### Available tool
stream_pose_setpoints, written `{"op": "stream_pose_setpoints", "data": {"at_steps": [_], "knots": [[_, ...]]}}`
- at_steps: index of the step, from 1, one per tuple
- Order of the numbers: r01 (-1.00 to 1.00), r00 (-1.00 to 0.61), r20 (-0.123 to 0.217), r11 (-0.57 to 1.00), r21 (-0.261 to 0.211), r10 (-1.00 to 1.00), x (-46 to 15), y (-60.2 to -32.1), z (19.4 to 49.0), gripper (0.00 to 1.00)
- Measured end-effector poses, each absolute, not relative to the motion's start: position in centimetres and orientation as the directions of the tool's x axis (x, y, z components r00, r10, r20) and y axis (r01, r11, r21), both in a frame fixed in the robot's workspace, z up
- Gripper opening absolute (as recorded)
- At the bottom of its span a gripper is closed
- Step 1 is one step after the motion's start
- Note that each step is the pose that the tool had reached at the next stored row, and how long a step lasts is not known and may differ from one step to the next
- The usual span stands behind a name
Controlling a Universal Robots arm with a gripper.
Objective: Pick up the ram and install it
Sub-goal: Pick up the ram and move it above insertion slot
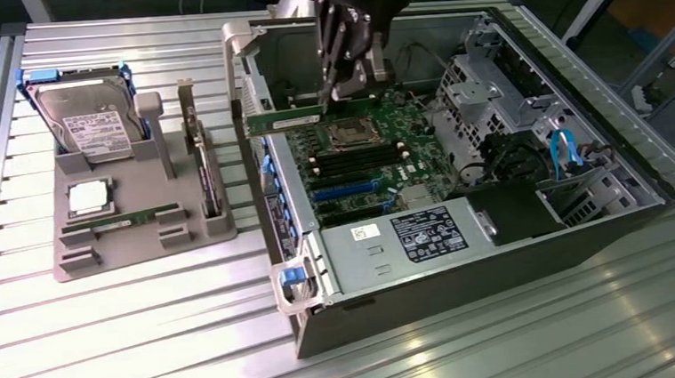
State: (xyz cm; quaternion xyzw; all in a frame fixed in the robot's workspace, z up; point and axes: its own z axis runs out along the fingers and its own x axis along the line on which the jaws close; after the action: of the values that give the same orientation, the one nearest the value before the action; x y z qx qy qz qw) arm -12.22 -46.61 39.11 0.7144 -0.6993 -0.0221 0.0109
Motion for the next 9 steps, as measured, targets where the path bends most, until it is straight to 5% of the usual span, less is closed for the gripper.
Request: {"op": "stream_pose_setpoints", "data": {"at_steps": [9], "knots": [[-0.998, 0.035, -0.016, -0.036, 0.048, -0.999, -6.4, -46.6, 39.1, 0.12]]}}
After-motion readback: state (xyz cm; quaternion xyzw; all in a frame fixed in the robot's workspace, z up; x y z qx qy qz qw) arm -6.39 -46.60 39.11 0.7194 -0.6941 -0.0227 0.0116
